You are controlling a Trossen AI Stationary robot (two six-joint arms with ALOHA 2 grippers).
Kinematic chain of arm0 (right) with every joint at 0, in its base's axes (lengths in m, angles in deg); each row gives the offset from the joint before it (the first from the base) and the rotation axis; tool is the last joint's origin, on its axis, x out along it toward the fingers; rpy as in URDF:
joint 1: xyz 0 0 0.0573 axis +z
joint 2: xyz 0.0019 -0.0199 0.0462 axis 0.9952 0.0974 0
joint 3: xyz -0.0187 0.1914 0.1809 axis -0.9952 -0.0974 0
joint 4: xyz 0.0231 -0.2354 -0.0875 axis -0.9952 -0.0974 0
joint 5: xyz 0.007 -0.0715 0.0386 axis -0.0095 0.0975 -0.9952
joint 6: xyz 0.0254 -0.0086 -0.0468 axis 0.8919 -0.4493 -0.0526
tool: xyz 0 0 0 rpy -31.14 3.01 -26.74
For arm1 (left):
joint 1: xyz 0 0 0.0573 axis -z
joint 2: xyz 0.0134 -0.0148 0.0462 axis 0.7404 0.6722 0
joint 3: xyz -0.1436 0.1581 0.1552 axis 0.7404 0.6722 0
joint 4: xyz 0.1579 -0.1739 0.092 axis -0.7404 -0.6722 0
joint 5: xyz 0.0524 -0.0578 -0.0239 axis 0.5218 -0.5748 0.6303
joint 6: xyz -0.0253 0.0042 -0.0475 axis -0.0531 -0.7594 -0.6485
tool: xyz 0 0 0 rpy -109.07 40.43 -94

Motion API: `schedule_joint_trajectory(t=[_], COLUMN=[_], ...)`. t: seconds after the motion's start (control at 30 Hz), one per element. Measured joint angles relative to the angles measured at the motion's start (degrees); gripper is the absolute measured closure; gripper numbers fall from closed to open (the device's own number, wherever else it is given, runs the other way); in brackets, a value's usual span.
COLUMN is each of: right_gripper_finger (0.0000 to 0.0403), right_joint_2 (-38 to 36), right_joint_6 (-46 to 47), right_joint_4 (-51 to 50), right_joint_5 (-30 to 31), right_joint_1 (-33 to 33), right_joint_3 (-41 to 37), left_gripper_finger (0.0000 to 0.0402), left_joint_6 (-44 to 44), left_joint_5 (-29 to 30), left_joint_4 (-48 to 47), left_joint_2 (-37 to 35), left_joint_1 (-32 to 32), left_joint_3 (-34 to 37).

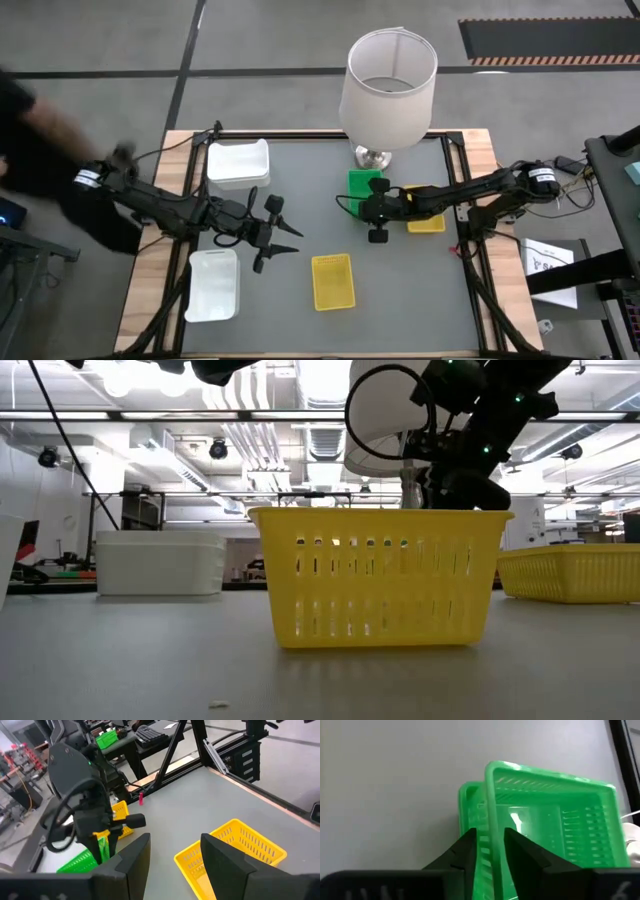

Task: Stack baskets by color
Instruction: Stack the top green bin on the green bins, then stack the bottom yellow bin on the yellow bin

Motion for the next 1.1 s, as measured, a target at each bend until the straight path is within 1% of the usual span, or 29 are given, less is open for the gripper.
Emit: schedule_joint_trajectory(t=[0.13,0.23,0.33,0.43,0.53,0.6,0.73,0.87,0.97,1.1], right_gripper_finger=[0.0277,0.026,0.0251,0.0253,0.0268,0.0284,0.0318,0.0348,0.0367,0.0385], right_joint_2=[-1.46,-3.11,-5.07,-6.98,-8.87,-9.81,-10.19,-10.3,-10.71,-11.27], right_joint_6=[1.1,2.26,3.79,5.89,7.72,7.55,3.43,-1.41,-3.08,-1.24], right_joint_4=[0.01,-0.44,-1.23,-1.9,-0.95,3.46,20.16,34.64,37.92,38.62], right_joint_5=[-0.05,-0.06,-0.73,-2.5,-2.95,-2.83,-1.47,-0.33,0.09,0.17], right_joint_1=[0.02,0.05,0.04,0.08,1.48,3.82,10.17,15.38,16.86,16.83], right_joint_3=[0.0,0.0,0.0,0.02,-0.08,-1.05,-4.98,-9.75,-12.01,-13.51], left_gripper_finger=[0.0242,0.0242,0.0242,0.0242,0.0242,0.0242,0.0242,0.0242,0.0242,0.0242], left_joint_6=[-0.23,-0.28,-0.38,-0.38,-0.63,-1.61,-2.02,-4.88,-5.16,-6.15], left_joint_5=[0.0,-0.01,-0.02,-0.02,-0.02,-0.02,-0.02,-0.02,-0.02,-0.02], left_joint_4=[0.09,0.08,0.11,0.09,0.07,0.07,0.34,0.82,0.81,3.25], left_joint_2=[0.0,0.0,0.0,0.0,0.0,0.0,0.0,0.02,0.02,0.02], left_joint_1=[0.0,0.0,0.0,0.0,0.0,-0.04,-0.04,-0.04,-0.04,-0.04], left_joint_3=[0.23,0.27,0.3,0.32,0.47,0.68,0.97,1.0,1.2,1.95])
